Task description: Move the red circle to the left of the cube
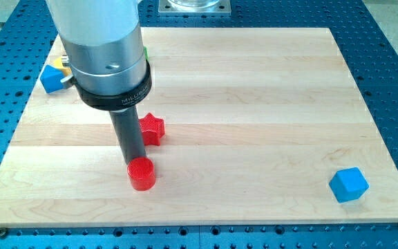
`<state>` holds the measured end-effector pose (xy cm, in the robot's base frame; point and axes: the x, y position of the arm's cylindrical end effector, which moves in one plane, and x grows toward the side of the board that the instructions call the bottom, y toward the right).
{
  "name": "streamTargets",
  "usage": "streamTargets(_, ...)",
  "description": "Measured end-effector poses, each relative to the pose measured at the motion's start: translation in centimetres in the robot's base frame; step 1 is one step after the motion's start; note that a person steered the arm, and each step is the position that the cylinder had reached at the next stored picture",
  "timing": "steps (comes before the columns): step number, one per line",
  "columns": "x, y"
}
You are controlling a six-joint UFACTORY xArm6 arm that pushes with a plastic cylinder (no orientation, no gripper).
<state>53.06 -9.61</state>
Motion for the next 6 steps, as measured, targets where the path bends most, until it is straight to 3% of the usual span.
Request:
streamTargets(3, 1.0, -1.4)
streamTargets(4, 0.8, -6.0)
streamTargets(5, 3.6, -2.7)
streamTargets(6, 3.7, 8.7)
